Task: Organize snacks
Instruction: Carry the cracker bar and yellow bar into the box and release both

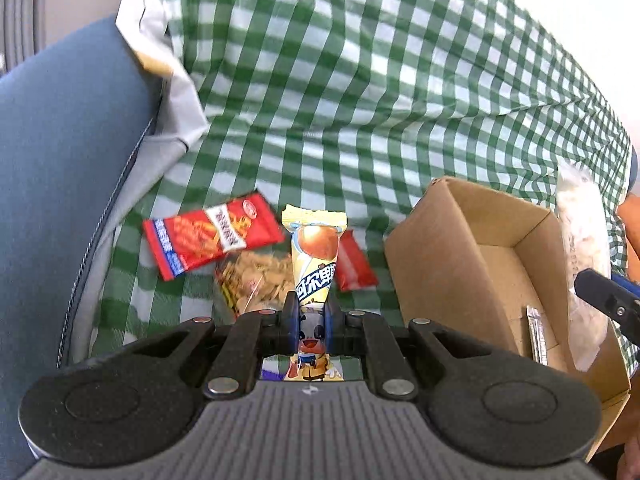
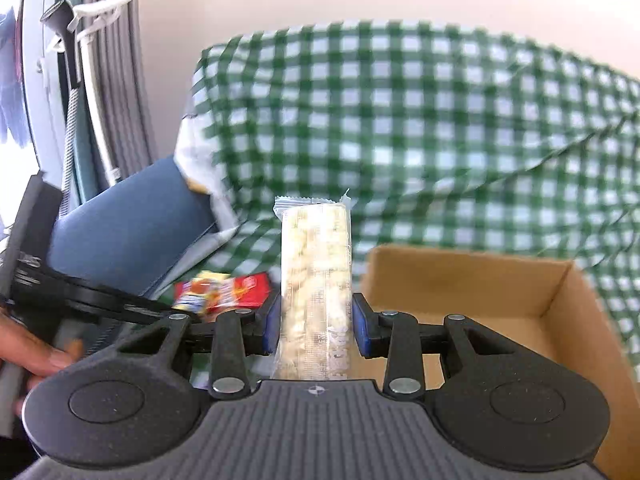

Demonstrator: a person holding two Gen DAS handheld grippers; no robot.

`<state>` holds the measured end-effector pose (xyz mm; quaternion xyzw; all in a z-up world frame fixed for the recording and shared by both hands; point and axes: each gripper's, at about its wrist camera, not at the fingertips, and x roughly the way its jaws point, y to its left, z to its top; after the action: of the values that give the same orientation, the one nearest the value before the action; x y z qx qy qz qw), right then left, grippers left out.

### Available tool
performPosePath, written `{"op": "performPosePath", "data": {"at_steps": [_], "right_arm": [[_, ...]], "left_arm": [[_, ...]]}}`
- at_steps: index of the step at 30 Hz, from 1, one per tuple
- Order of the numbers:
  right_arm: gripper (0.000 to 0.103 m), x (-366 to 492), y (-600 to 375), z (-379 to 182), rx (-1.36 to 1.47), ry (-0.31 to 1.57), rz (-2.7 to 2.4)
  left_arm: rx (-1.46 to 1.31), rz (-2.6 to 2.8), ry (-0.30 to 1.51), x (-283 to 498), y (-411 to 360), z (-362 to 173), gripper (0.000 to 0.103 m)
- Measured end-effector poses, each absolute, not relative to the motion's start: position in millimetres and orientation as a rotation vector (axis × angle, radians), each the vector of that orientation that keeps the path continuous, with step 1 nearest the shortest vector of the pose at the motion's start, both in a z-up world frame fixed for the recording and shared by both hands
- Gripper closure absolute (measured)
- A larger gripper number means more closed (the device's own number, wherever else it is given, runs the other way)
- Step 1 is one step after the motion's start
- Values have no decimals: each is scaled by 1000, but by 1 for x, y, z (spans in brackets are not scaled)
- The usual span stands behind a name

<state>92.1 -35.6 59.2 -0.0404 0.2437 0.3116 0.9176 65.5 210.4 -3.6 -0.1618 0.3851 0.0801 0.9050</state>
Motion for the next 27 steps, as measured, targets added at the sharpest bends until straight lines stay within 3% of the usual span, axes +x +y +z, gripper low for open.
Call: {"op": "performPosePath", "data": {"at_steps": [13,27], "right_arm": [[65,106,-104,38,-1,512,495],[65,117,-172,35,87,483,278]], "left_arm": [[-288,177,736,73,198,0,91],[-309,40,457,51,142,42,91]]}}
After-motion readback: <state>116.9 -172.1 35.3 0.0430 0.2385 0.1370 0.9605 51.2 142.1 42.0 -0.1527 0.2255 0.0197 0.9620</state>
